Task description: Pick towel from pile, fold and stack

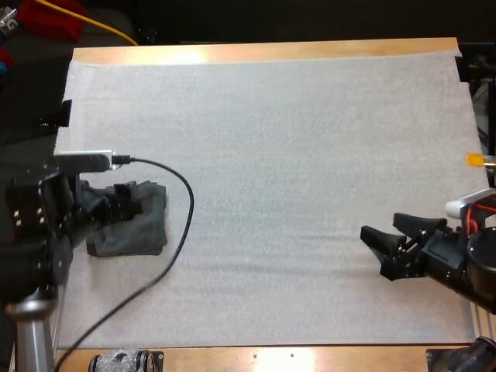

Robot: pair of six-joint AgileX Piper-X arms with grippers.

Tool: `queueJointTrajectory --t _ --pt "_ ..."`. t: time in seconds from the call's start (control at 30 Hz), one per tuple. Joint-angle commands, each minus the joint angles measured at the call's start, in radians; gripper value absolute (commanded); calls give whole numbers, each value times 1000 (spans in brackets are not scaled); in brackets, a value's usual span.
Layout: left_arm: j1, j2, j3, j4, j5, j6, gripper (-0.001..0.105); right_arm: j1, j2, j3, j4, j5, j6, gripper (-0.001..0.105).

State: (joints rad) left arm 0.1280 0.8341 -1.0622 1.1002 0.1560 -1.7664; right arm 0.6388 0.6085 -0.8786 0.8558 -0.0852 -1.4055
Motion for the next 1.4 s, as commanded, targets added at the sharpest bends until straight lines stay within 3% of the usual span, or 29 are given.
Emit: queueJointTrajectory --t 0.0,0.27,0.67,0.83,0.87,1.1,1.37 --pt "-5 -21 -6 6 11 -9 69 -24 -3 -3 6 -1 -27 65" --pt "-5 -108 -6 55 43 -9 69 -228 -3 -6 155 -56 -121 65" --pt "-125 -134 -6 115 32 13 69 -529 -3 -6 271 -62 -224 65" --pt "-125 -173 -6 124 30 20 69 -636 -14 -6 329 -61 -311 65" --pt "-133 -190 -6 138 28 21 69 -675 -64 -14 359 -22 -384 65" --pt "-183 -260 -1 181 -33 60 69 -672 -205 -17 406 22 -476 65" --pt "-183 -446 -1 181 -33 60 69 -671 -347 -17 406 22 -482 65"
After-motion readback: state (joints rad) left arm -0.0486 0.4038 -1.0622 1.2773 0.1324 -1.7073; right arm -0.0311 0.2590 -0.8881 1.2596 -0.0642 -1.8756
